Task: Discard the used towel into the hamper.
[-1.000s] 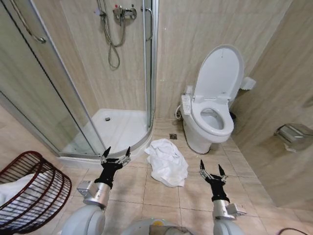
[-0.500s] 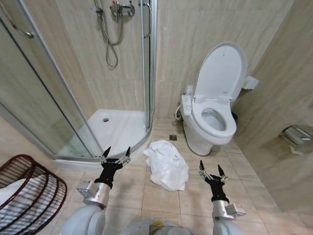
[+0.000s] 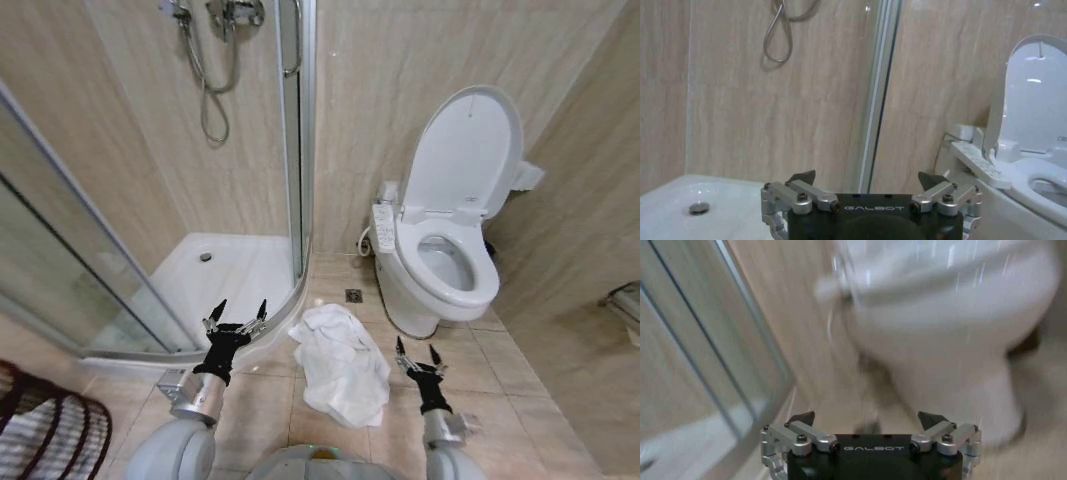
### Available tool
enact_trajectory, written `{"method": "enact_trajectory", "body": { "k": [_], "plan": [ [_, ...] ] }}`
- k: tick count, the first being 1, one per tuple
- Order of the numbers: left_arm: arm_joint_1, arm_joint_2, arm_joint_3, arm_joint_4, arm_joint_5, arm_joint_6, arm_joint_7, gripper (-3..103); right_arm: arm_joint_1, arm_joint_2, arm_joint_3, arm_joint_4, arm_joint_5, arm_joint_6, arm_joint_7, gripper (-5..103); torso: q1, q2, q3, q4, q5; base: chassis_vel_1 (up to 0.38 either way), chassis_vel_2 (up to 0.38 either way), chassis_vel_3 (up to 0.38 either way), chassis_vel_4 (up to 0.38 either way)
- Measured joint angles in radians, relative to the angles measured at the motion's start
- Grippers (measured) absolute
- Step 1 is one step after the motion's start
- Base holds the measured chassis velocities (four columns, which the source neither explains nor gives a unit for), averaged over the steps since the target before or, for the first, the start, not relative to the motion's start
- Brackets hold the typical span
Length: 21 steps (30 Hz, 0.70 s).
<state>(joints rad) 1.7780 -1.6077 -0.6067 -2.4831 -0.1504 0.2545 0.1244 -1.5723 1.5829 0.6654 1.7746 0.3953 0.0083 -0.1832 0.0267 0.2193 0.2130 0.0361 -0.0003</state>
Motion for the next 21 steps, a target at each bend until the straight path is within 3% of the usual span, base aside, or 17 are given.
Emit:
{"method": "enact_trajectory", "body": {
  "k": [2, 5, 11, 21],
  "plan": [
    [0.0, 0.0, 0.0, 0.0, 0.0, 0.0, 0.0, 100, 0.082, -0.032, -0.02, -0.104, 0.019, -0.07, 0.0, 100, 0.0, 0.001, 0.0, 0.0004, 0.0006, 0.082, -0.024, -0.069, 0.028],
    [0.0, 0.0, 0.0, 0.0, 0.0, 0.0, 0.0, 100, 0.156, -0.072, -0.043, -0.218, -0.002, -0.101, 0.001, 100, 0.0, 0.001, 0.001, 0.0005, 0.0003, 0.029, -0.006, -0.023, 0.012],
    [0.0, 0.0, 0.0, 0.0, 0.0, 0.0, 0.0, 100, 0.261, -0.141, -0.153, -0.398, -0.115, -0.109, 0.014, 100, 0.001, 0.002, 0.002, 0.0001, 0.0003, 0.0, 0.0, 0.0, 0.0],
    [0.0, 0.0, 0.0, 0.0, 0.0, 0.0, 0.0, 100, 0.378, -0.104, -0.278, -0.567, -0.275, -0.102, 0.062, 100, 0.001, 0.004, 0.003, 0.0003, 0.0002, 0.0, 0.0, 0.0, 0.0]
  ]
}}
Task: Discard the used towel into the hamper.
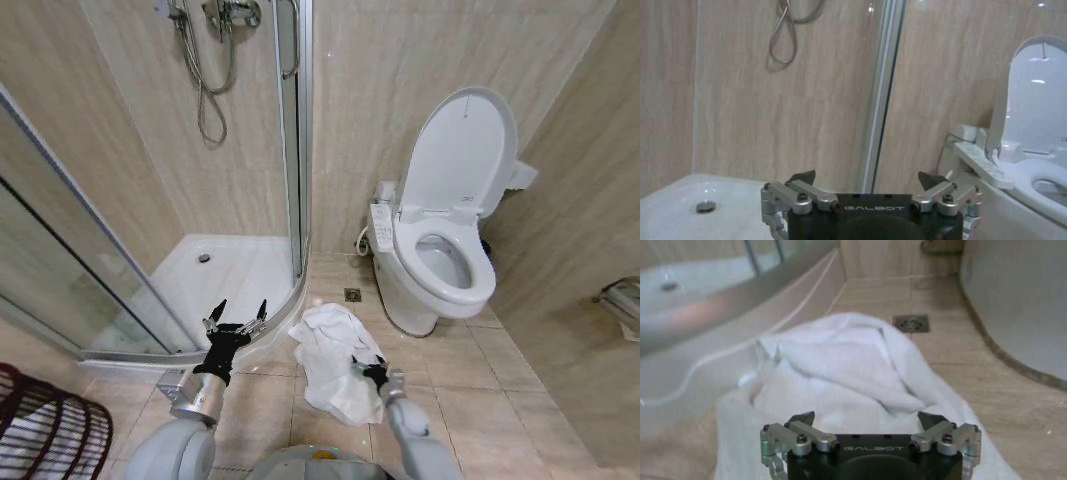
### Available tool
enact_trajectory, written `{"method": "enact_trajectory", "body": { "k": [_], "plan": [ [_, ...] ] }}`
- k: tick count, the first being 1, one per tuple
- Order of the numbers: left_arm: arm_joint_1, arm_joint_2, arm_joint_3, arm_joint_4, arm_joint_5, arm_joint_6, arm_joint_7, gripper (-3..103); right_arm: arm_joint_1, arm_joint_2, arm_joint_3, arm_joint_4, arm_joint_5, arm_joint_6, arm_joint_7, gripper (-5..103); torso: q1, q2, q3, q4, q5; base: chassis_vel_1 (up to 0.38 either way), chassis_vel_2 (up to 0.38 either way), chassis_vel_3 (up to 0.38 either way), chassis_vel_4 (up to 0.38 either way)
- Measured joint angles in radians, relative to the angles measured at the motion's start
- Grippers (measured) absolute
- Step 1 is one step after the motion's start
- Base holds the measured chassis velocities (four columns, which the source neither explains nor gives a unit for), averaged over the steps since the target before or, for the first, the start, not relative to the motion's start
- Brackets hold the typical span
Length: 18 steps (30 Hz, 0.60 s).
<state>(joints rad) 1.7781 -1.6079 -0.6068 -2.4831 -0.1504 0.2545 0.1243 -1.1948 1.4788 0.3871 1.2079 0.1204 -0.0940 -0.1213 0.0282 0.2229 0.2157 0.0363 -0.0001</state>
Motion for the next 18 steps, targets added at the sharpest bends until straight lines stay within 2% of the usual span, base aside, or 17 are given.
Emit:
{"method": "enact_trajectory", "body": {
  "k": [2, 7, 15, 18],
  "plan": [
    [0.0, 0.0, 0.0, 0.0, 0.0, 0.0, 0.0, 100, 0.024, 0.003, -0.012, -0.058, -0.038, 0.007, 0.011, 100, 0.0, 0.0, 0.0, 0.0, 0.0, 0.0, 0.0, 0.0, 0.0],
    [0.0, 0.0, 0.0, 0.0, 0.0, 0.0, 0.0, 100, 0.045, 0.012, -0.04, -0.093, -0.046, 0.005, 0.021, 100, 0.0, 0.001, 0.0, -0.0003, -0.0002, 0.0, 0.0, 0.0, 0.0],
    [0.0, 0.0, 0.0, 0.0, 0.0, 0.0, 0.0, 100, 0.044, 0.043, -0.142, 0.003, -0.061, -0.005, 0.048, 100, 0.0, 0.001, 0.001, -0.0001, 0.0, 0.0, 0.0, 0.0, 0.0],
    [0.0, 0.0, 0.0, 0.0, 0.0, 0.0, 0.0, 100, 0.086, 0.061, -0.123, -0.106, -0.11, 0.019, 0.05, 100, 0.0, 0.001, 0.001, 0.0001, 0.0003, 0.0, 0.0, 0.0, 0.0]
  ]
}}
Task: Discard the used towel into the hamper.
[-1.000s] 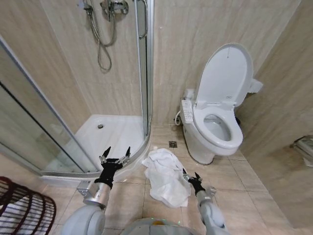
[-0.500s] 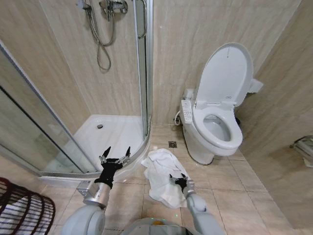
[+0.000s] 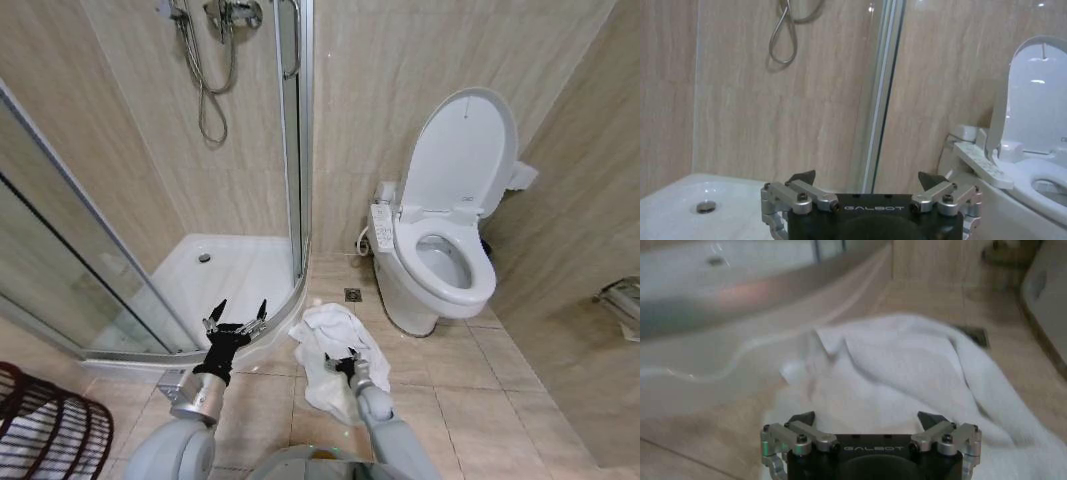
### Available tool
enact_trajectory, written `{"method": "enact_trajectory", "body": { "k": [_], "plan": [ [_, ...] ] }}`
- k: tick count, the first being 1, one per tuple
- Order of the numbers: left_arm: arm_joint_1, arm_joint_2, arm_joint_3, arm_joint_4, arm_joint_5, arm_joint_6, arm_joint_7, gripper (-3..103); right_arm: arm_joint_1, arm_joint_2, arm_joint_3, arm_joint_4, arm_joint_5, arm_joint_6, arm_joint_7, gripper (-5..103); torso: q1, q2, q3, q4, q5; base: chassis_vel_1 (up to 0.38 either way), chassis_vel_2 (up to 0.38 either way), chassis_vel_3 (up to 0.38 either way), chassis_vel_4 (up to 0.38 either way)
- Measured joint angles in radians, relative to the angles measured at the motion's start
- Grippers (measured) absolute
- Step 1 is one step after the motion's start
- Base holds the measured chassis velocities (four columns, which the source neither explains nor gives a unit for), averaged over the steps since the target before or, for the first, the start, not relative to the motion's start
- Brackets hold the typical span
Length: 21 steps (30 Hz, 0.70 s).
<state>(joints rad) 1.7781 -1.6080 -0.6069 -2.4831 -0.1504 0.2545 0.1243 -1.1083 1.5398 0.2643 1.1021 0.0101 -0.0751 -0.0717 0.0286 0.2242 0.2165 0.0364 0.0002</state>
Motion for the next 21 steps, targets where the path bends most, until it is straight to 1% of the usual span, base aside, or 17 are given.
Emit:
{"method": "enact_trajectory", "body": {
  "k": [4, 7, 10, 14, 16, 18, 20, 21],
  "plan": [
    [0.0, 0.0, 0.0, 0.0, 0.0, 0.0, 0.0, 100, 0.024, 0.0, 0.038, -0.069, -0.01, 0.001, -0.001, 100, 0.0, 0.0, 0.0, -0.0002, -0.0002, 0.0, 0.0, 0.0, 0.0],
    [0.0, 0.0, 0.0, 0.0, 0.0, 0.0, 0.0, 100, 0.036, -0.007, 0.069, -0.092, -0.019, -0.011, 0.002, 100, 0.0, 0.0, 0.0, -0.0001, 0.0, 0.0, 0.0, 0.0, 0.0],
    [0.0, 0.0, 0.0, 0.0, 0.0, 0.0, 0.0, 100, 0.052, -0.029, 0.12, -0.13, -0.02, -0.02, 0.009, 100, 0.0, 0.0, 0.0, 0.0, 0.0, 0.0, 0.0, 0.0, 0.0],
    [0.0, 0.0, 0.0, 0.0, 0.0, 0.0, 0.0, 100, 0.062, -0.046, 0.157, -0.169, -0.016, -0.02, 0.007, 100, 0.0, 0.0, 0.0, -0.0002, 0.0, 0.0, 0.0, 0.0, 0.0],
    [0.0, 0.0, 0.0, 0.0, 0.0, 0.0, 0.0, 100, 0.065, -0.057, 0.184, -0.193, 0.0, -0.019, -0.001, 100, 0.0, 0.0, 0.0, -0.0002, -0.0002, 0.0, 0.0, 0.0, 0.0],
    [0.0, 0.0, 0.0, 0.0, 0.0, 0.0, 0.0, 100, 0.064, -0.061, 0.188, -0.197, 0.009, -0.019, -0.007, 100, 0.0, 0.0, 0.0, -0.0003, -0.0002, 0.0, 0.0, 0.0, 0.0],
    [0.0, 0.0, 0.0, 0.0, 0.0, 0.0, 0.0, 100, 0.063, -0.063, 0.195, -0.201, 0.02, -0.02, -0.031, 100, 0.0, 0.0, 0.0, -0.0003, -0.0002, 0.0, 0.0, 0.0, 0.0],
    [0.0, 0.0, 0.0, 0.0, 0.0, 0.0, 0.0, 100, 0.064, -0.061, 0.198, -0.204, 0.023, -0.019, -0.041, 102, 0.0, 0.0, 0.0, -0.0003, -0.0002, 0.0, 0.0, 0.0, 0.0]
  ]
}}
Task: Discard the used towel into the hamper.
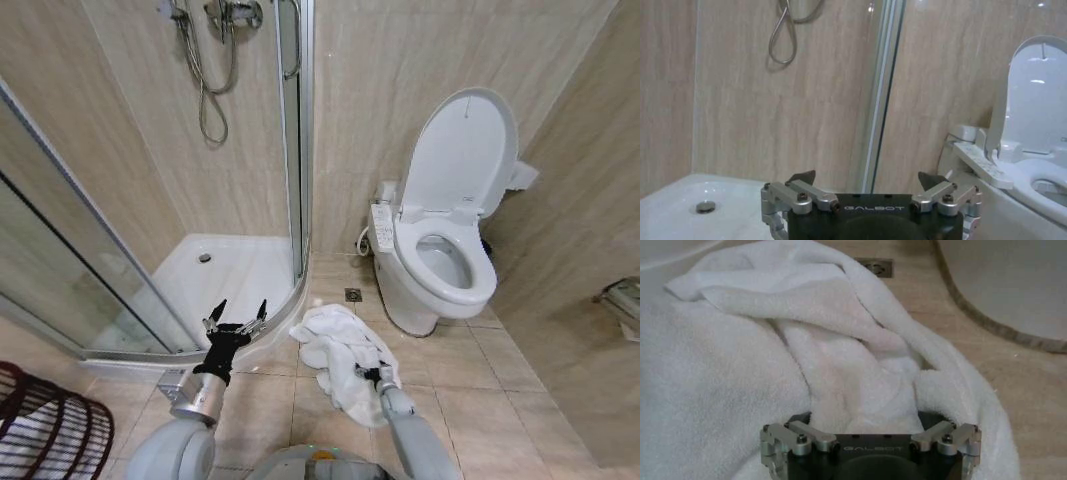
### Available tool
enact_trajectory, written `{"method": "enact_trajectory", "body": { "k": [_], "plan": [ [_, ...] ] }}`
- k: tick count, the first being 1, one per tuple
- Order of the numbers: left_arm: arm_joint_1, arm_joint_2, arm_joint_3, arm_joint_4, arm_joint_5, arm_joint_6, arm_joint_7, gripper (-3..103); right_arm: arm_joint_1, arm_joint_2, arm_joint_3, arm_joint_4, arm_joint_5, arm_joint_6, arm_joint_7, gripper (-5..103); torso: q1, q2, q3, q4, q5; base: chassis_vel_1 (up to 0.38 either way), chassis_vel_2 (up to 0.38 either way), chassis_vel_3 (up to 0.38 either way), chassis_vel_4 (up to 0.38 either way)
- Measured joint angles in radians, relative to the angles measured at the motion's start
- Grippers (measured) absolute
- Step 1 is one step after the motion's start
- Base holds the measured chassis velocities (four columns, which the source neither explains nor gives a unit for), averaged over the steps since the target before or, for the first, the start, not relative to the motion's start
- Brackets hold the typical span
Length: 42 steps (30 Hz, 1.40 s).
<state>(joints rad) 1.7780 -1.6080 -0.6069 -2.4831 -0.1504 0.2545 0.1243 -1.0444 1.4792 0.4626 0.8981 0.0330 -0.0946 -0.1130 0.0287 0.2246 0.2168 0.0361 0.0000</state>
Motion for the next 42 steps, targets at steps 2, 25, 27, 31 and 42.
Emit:
{"method": "enact_trajectory", "body": {
  "k": [2, 25, 27, 31, 42],
  "plan": [
    [0.0, 0.0, 0.0, 0.0, 0.0, 0.0, 0.0, 100, 0.001, 0.004, 0.001, -0.001, 0.007, 0.0, -0.005, 102, 0.0, 0.0, 0.0, 0.0, 0.0, 0.0, 0.0, 0.0, 0.0],
    [0.0, 0.0, 0.0, 0.0, 0.0, 0.0, 0.0, 100, -0.015, 0.015, -0.013, 0.025, 0.031, 0.011, -0.025, 20, 0.0, 0.0, 0.0, 0.0002, 0.0001, 0.0, 0.0, 0.0, 0.0],
    [0.0, 0.0, 0.0, 0.0, 0.0, 0.0, 0.0, 100, -0.018, 0.012, -0.013, 0.031, 0.038, 0.014, -0.025, 17, 0.0, 0.0, 0.0, 0.0002, 0.0002, 0.0, 0.0, 0.0, 0.0],
    [0.0, 0.0, 0.0, 0.0, 0.0, 0.0, 0.0, 100, -0.026, 0.014, -0.001, 0.049, 0.063, 0.016, -0.026, 13, 0.0, 0.0, 0.0, 0.0002, 0.0002, 0.0, 0.0, 0.0, 0.0],
    [0.0, 0.0, 0.0, 0.0, 0.0, 0.0, 0.0, 100, -0.073, 0.013, 0.046, 0.13, 0.068, 0.081, -0.032, 13, 0.0, 0.0, 0.0, 0.0002, 0.0002, 0.0, 0.0, 0.0, 0.0]
  ]
}}
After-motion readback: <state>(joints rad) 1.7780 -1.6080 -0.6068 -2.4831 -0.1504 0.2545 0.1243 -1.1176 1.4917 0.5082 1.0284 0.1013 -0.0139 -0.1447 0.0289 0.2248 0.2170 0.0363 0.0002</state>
